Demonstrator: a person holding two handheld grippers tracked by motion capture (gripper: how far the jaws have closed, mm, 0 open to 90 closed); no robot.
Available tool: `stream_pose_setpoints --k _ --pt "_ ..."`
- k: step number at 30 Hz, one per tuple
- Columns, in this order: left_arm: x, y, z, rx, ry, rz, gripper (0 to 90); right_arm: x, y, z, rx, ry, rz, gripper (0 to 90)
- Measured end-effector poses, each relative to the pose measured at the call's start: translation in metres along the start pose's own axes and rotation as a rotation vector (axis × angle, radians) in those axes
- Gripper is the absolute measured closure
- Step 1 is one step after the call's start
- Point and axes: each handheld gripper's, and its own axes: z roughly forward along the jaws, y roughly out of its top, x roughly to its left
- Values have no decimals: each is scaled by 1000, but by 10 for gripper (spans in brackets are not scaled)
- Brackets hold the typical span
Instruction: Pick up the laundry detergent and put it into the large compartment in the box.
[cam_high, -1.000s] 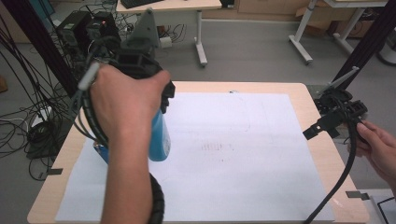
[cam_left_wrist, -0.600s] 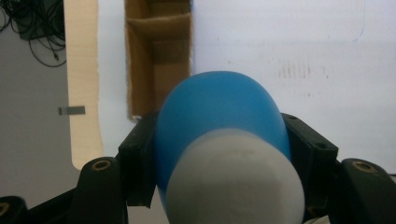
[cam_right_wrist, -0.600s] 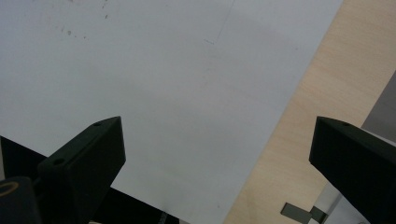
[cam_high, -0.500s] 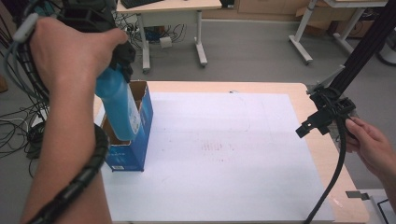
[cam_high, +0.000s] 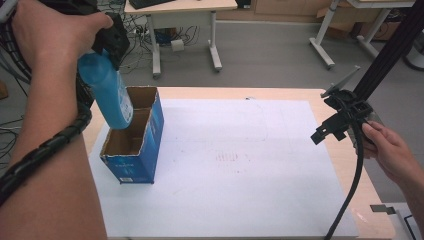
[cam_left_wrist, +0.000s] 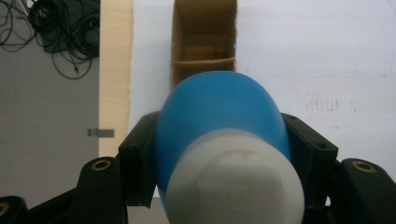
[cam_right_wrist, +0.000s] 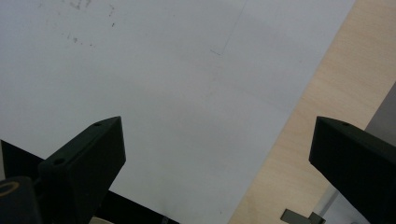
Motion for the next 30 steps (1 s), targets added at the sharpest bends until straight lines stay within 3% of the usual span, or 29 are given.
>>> stream_pose_setpoints --k 7,11,26,30 --pt "12 6 15 -10 -1 3 374 2 4 0 8 4 -12 40" --pt "21 8 33 -1 -7 5 375 2 4 -2 -1 3 -2 40" --pt "34 8 85 44 -17 27 375 7 11 -1 2 -2 3 39" --pt "37 5 98 40 -43 33 375 7 12 -1 0 2 5 39"
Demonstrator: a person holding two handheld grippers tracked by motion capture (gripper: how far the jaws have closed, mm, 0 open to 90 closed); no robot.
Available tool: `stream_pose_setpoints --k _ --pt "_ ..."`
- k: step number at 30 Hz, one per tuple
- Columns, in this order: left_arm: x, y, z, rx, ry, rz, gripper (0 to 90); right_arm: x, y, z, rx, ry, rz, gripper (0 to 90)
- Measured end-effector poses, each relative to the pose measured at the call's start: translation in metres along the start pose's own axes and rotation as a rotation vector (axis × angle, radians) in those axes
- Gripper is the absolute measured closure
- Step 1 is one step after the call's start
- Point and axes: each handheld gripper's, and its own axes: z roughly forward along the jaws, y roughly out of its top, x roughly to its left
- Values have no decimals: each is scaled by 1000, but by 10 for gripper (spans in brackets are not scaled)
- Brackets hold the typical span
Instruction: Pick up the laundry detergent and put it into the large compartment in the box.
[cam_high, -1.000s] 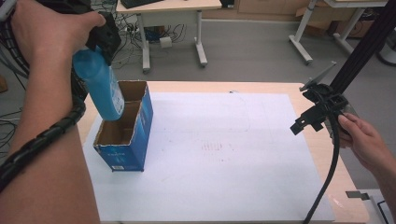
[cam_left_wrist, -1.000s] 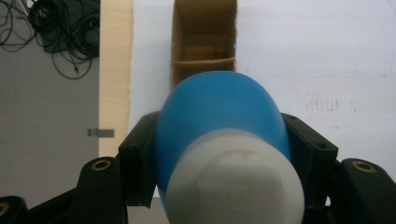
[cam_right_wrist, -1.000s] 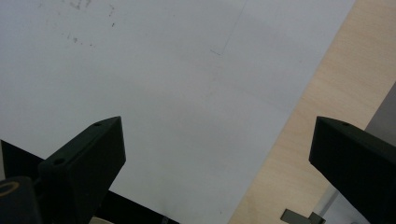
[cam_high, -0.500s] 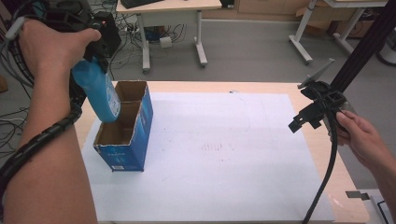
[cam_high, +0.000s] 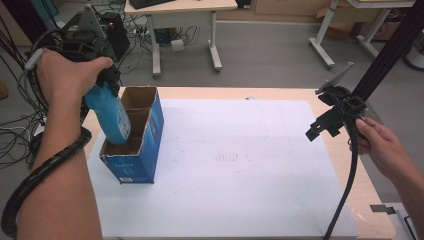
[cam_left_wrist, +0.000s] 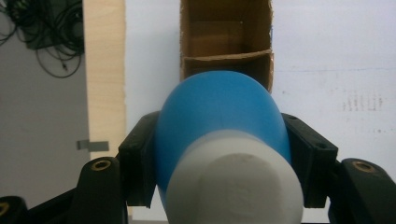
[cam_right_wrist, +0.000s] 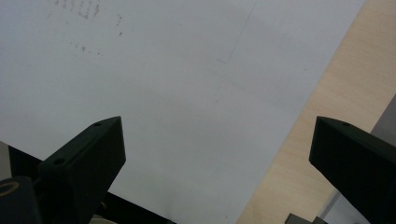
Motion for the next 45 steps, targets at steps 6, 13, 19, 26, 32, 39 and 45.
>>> stream_pose_setpoints --k 6,13,19,26,32,39,45 --pt "-6 2 20 23 19 28 375 1 1 2 2 5 -1 39" --pt "-5 1 36 39 11 33 375 0 1 2 3 0 7 39" --pt "-8 -1 45 45 19 42 375 3 2 3 4 6 -2 39" --pt "-10 -3 56 52 16 50 375 5 3 4 4 9 -1 39" --pt "-13 -1 71 68 12 63 375 3 3 5 6 11 2 39" --pt "-17 -1 82 73 6 75 375 2 3 7 9 12 4 39" --pt "-22 0 92 77 7 83 375 -1 3 9 13 15 10 39"
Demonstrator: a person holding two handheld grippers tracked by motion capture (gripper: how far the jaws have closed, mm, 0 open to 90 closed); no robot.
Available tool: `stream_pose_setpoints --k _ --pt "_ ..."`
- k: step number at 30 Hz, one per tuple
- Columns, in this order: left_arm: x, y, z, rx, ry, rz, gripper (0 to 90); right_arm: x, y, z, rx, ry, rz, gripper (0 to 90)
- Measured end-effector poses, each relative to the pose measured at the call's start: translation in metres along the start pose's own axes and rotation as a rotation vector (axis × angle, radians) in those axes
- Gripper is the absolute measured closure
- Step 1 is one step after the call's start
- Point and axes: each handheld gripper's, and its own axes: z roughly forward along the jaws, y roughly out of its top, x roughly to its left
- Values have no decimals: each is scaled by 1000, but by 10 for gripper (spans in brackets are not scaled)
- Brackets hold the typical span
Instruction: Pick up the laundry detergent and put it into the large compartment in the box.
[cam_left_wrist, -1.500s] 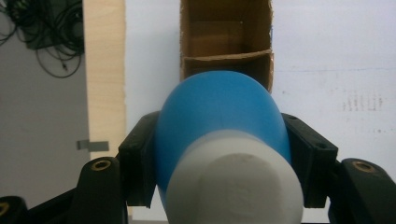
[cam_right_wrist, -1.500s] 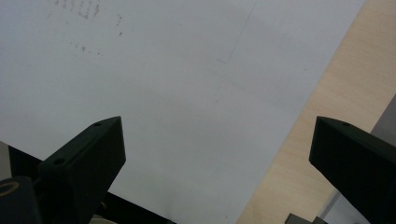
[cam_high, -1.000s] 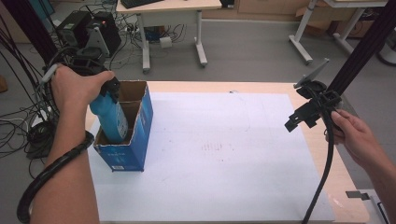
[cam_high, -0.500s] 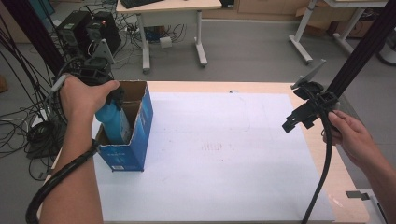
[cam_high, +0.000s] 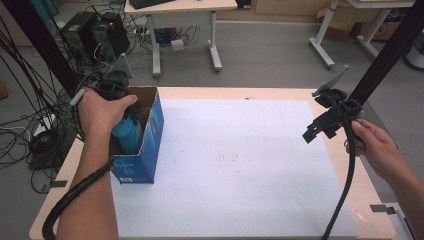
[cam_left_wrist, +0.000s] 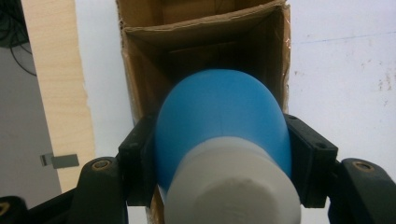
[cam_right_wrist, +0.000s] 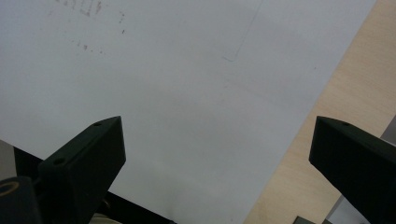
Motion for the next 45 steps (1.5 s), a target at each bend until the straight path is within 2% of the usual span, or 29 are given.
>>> stream_pose_setpoints --k 14,31,45 --pt "-3 1 20 21 8 7 376 -4 -1 4 4 4 5 39" --pt "-5 4 33 39 17 10 375 -7 1 7 11 16 10 39" --pt "-6 8 48 73 20 20 375 -10 1 9 11 22 16 39"
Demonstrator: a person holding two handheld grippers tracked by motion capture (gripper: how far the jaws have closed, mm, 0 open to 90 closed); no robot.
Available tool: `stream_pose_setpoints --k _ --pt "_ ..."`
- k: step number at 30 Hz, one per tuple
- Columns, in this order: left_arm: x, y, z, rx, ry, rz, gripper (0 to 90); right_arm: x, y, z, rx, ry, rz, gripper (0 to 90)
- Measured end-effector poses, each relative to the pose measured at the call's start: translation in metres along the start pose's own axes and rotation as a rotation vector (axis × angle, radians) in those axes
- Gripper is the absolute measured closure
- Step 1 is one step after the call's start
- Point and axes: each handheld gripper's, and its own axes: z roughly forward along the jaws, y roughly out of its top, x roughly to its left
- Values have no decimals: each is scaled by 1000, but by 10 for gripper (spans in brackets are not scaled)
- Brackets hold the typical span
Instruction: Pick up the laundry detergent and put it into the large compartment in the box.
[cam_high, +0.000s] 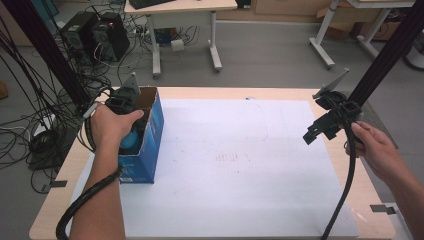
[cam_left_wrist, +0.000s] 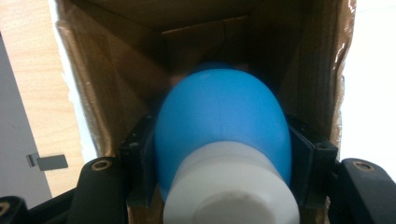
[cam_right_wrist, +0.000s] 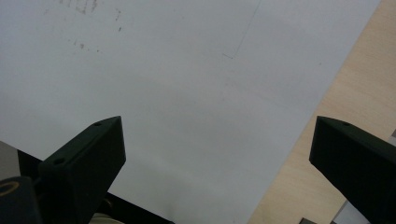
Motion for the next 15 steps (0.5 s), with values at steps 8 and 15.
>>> stream_pose_setpoints --k 8,15 --pt "1 0 2 -1 -5 2 375 2 4 5 12 -4 -5 39" --pt "2 1 4 -7 -5 -7 373 3 6 7 18 -7 -10 39"
